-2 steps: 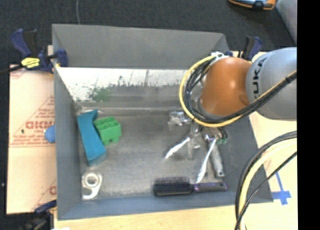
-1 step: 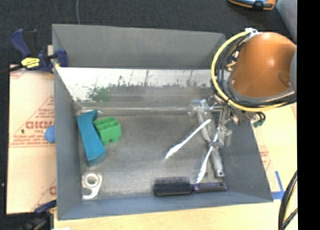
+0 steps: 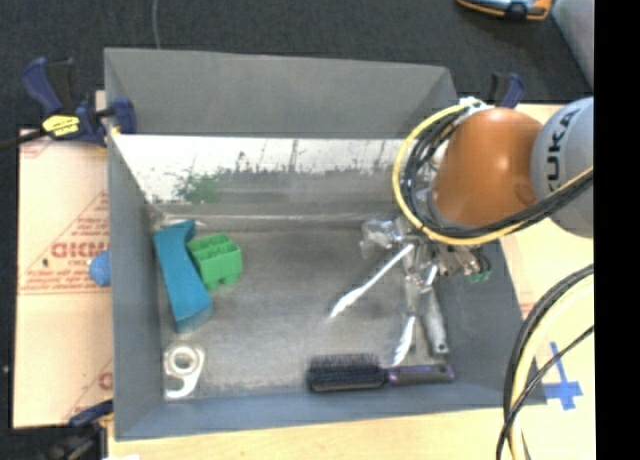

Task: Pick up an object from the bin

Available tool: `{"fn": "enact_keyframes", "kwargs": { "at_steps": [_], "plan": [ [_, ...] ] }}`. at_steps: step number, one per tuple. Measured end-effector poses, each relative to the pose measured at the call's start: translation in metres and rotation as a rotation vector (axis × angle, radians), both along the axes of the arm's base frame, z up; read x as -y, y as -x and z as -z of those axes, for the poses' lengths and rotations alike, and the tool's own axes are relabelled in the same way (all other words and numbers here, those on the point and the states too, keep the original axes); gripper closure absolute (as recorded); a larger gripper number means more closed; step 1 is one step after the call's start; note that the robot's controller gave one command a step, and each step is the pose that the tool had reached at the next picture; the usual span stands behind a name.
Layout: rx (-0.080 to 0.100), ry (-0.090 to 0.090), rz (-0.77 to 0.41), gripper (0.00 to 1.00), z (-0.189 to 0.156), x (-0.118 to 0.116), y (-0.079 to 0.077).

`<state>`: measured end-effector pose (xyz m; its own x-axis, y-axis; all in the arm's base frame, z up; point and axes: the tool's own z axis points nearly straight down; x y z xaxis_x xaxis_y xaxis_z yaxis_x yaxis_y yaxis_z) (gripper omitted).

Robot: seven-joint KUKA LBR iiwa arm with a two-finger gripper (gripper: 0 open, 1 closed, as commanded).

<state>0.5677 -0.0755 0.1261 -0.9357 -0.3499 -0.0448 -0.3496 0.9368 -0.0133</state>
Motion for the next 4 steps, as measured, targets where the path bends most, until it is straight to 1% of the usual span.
{"fn": "enact_keyframes", "kwargs": {
  "at_steps": [1, 2, 3, 4],
  "plan": [
    [0.01, 0.016, -0.177, 0.0, -0.022, 0.002, 0.006],
    [0.022, 0.021, -0.24, 0.0, -0.025, 0.0, 0.0],
    [0.011, 0.011, -0.157, 0.0, 0.0, -0.003, -0.001],
    [0.019, 0.03, -0.47, 0.0, 0.029, -0.007, -0.031]
  ]
}}
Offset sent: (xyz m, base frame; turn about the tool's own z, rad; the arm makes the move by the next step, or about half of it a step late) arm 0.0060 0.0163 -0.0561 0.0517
